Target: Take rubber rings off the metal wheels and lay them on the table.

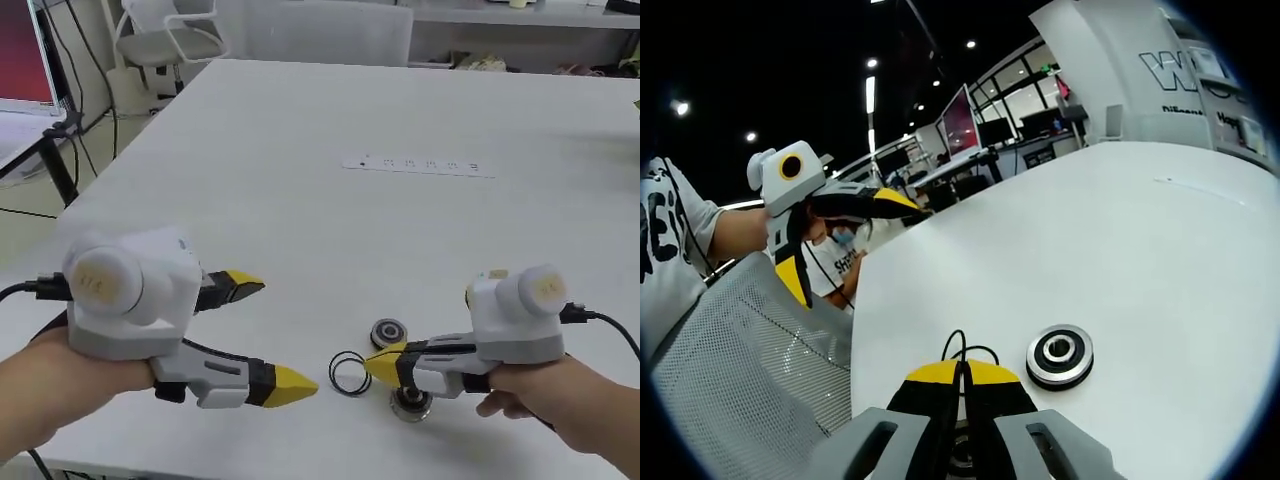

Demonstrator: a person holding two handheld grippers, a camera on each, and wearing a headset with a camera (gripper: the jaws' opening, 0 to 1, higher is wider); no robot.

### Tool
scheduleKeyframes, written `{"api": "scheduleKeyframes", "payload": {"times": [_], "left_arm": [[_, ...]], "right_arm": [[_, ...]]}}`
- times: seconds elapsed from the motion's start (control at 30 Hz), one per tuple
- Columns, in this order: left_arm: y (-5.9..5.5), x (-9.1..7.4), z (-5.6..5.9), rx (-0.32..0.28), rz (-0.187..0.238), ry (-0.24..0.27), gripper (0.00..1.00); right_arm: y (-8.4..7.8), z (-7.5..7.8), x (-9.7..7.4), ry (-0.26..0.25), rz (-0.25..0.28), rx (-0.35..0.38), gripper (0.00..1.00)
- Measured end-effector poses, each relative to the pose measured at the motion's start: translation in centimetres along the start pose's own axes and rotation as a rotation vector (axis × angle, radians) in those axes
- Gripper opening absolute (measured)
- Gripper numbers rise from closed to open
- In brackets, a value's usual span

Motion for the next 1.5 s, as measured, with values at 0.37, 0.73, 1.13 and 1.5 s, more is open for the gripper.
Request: {"api": "scheduleKeyframes", "payload": {"times": [0.37,0.73,1.13,1.5], "left_arm": [[-0.2,0.2,-0.1,-0.007,-0.009,-0.006,0.74],[-0.3,0.3,-0.1,-0.009,-0.018,-0.01,0.74],[-0.4,0.5,0.0,-0.01,-0.029,-0.016,0.73],[0.2,0.8,-0.2,-0.003,-0.031,-0.023,0.73]], "right_arm": [[-0.4,0.5,0.2,-0.031,-0.022,0.008,0.0],[-0.5,0.8,0.4,-0.054,-0.037,0.016,0.0],[-0.7,0.9,0.3,-0.061,-0.051,0.007,0.05],[0.3,0.9,-1.4,-0.061,0.02,0.019,0.1]]}}
Point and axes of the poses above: the centre of the closed fingertips' face, and the gripper's own axes: x roughly forward along the fingers, z roughly to its right, y roughly out of its top, the point moved 8 cm from there along -x, roughly backward along the fingers, and after that the axes turned 15 degrees about -z, right-handed, at the moved point
